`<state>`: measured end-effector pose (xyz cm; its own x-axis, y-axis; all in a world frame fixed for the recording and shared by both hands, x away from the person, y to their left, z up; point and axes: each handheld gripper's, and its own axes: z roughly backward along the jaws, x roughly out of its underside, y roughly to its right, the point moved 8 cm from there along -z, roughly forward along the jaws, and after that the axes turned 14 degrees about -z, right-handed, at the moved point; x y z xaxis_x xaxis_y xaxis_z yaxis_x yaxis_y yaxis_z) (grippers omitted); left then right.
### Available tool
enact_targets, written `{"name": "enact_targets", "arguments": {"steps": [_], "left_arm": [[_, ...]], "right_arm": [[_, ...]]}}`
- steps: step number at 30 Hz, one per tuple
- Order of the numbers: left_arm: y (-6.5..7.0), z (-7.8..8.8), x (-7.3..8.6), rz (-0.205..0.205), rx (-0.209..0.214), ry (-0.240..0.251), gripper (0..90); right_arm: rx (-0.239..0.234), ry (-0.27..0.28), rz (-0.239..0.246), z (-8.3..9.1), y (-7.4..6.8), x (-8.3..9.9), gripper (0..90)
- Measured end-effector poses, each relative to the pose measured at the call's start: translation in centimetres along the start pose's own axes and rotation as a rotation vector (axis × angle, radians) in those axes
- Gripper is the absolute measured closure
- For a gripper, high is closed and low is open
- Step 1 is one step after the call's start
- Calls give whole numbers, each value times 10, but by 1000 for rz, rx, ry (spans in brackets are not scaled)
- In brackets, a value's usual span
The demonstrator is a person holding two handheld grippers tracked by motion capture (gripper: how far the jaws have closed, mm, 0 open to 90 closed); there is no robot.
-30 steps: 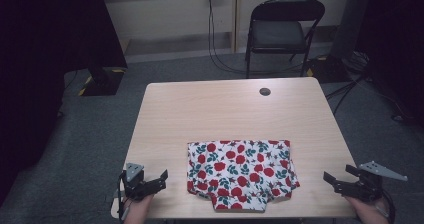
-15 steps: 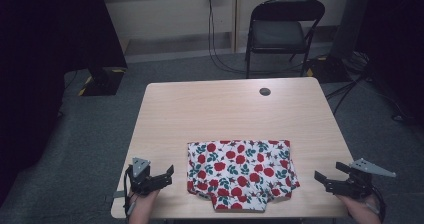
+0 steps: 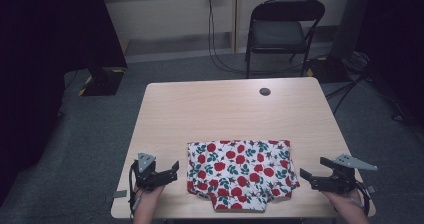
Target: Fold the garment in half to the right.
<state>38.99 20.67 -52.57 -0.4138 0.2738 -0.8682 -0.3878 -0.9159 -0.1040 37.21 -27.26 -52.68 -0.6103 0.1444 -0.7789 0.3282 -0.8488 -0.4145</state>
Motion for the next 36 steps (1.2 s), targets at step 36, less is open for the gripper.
{"name": "enact_targets", "arguments": {"steps": [36], "left_arm": [[8,-41,-18,-63,115,-142,4]], "right_arm": [[-112,-71,84,-43,-73,7,0]]}}
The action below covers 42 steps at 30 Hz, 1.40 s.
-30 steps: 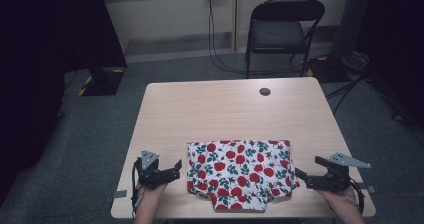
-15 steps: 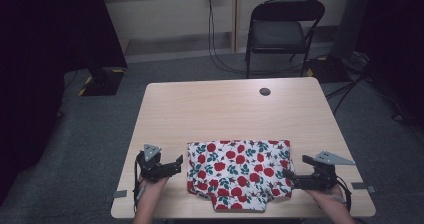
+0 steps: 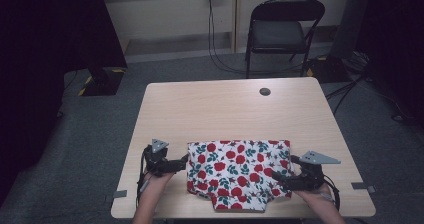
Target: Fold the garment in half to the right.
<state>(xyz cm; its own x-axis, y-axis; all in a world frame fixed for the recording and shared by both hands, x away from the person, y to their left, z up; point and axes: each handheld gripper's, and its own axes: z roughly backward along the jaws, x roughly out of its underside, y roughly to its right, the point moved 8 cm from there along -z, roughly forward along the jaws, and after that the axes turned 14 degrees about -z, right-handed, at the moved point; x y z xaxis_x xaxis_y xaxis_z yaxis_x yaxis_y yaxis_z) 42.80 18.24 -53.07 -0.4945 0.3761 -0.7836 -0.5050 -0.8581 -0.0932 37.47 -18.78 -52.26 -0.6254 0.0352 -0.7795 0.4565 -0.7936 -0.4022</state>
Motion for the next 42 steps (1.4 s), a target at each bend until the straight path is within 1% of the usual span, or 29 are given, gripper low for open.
{"name": "enact_targets", "arguments": {"steps": [2,4,7,12,15,17,18,19,20,22,23,25,26,28,29,30,31,33,34,36,37,39,40,42], "left_arm": [[0,-3,-3,-8,3,-8,4],[-1,-6,-7,-9,5,-8,4],[0,-10,-10,-15,14,-15,6],[4,-19,-16,-38,29,-26,10],[5,-24,-20,-39,40,-21,17],[5,-28,-22,-52,37,-25,22],[6,-28,-23,-55,40,-18,28],[8,-30,-26,-65,52,-3,35],[9,-32,-27,-69,62,-4,44],[9,-35,-30,-80,64,-16,44],[9,-38,-30,-81,70,-22,46],[7,-44,-29,-89,68,-52,47],[7,-44,-29,-89,68,-52,47],[5,-49,-27,-100,69,-84,51],[5,-49,-27,-100,69,-84,63],[4,-53,-26,-114,83,-91,80],[4,-53,-26,-114,83,-91,113],[4,-56,-24,-111,90,-101,116],[4,-59,-22,-115,94,-117,116],[4,-62,-21,-111,95,-121,116],[4,-63,-20,-118,95,-124,116],[6,-65,-20,-114,103,-124,124],[6,-66,-19,-117,100,-127,125],[7,-67,-19,-120,105,-131,155]], "right_arm": [[-9,-8,5,-2,-3,1,0],[-4,-19,13,-5,-4,2,0],[-7,-28,12,-6,-5,4,0],[-19,-27,6,-8,-8,5,0],[-29,-33,14,-11,-14,5,0],[-42,-35,15,-13,-18,4,0],[-46,-36,20,-14,-21,4,0],[-49,-39,24,-15,-23,4,0],[-52,-45,33,-16,-26,5,0],[-60,-53,43,-19,-29,5,0],[-62,-58,48,-20,-30,6,0],[-72,-63,48,-23,-33,7,0],[-72,-63,48,-23,-33,7,0],[-82,-69,54,-27,-37,8,0],[-82,-69,54,-27,-37,8,0],[-85,-72,62,-29,-40,9,0],[-85,-72,62,-29,-40,9,0],[-90,-72,62,-30,-41,9,0],[-96,-73,61,-31,-43,9,0],[-102,-76,62,-32,-45,9,0],[-105,-75,58,-33,-46,9,0],[-121,-75,55,-33,-50,7,0],[-122,-75,59,-33,-52,7,0],[-127,-79,69,-35,-56,6,0]]}}
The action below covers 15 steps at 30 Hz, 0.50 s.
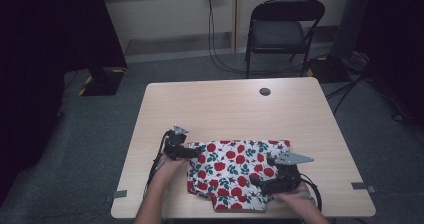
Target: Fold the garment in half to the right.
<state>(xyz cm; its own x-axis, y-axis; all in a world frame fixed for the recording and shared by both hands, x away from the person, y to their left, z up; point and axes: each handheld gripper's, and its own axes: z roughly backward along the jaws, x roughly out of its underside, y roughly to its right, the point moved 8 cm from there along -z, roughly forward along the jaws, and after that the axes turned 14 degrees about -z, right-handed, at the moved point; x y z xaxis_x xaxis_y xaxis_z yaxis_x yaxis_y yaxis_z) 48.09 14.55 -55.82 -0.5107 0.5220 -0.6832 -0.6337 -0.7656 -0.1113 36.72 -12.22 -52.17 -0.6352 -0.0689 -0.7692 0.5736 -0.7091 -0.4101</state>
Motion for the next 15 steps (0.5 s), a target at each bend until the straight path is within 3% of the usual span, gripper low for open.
{"name": "enact_targets", "arguments": {"steps": [6,9,15], "left_arm": [[3,-7,3,-30,33,-22,262],[5,-8,3,-60,28,-23,276],[6,-10,4,-72,42,-23,312]], "right_arm": [[-31,-19,37,-9,-16,0,3],[-56,-30,55,-16,-27,-1,3],[-120,-60,113,-35,-59,-4,0]]}}
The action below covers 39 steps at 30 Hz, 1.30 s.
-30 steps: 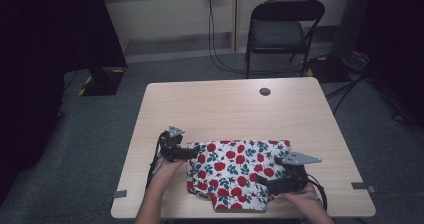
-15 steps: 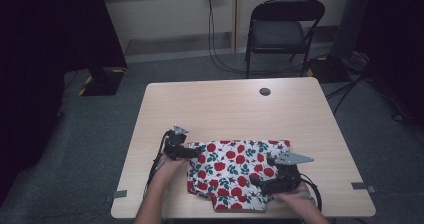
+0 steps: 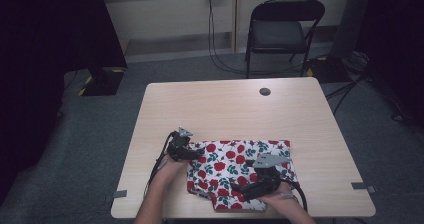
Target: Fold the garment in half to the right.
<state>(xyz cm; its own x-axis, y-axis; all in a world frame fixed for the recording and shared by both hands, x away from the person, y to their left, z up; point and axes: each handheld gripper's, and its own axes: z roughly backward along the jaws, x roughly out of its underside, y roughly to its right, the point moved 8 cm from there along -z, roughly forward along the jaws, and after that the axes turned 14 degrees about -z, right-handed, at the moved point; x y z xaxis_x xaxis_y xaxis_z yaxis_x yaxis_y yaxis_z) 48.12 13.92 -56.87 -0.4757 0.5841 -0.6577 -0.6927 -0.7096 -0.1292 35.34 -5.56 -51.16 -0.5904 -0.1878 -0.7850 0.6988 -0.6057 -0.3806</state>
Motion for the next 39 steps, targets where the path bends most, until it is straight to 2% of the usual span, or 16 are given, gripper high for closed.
{"name": "enact_targets", "arguments": {"steps": [8,11,13,17,22,24,31,35,39], "left_arm": [[2,1,-1,-12,13,13,389],[4,2,-2,-23,24,18,472],[4,2,-2,-12,22,12,523],[7,2,-4,-21,27,-10,597],[10,3,-4,-20,50,-10,699],[9,3,-5,-11,49,-11,701],[13,3,-5,-1,63,-8,786],[13,3,-6,-13,65,-18,795],[13,3,-4,-4,61,6,796]], "right_arm": [[-57,-27,32,-27,-27,-5,2],[-77,-48,39,-35,-33,-2,4],[-88,-63,40,-41,-37,0,8],[-109,-85,43,-51,-44,3,19],[-139,-123,68,-63,-58,9,83],[-144,-141,87,-69,-62,12,114],[-138,-195,130,-89,-75,18,201],[-100,-222,178,-100,-80,21,274],[-48,-242,166,-110,-77,22,327]]}}
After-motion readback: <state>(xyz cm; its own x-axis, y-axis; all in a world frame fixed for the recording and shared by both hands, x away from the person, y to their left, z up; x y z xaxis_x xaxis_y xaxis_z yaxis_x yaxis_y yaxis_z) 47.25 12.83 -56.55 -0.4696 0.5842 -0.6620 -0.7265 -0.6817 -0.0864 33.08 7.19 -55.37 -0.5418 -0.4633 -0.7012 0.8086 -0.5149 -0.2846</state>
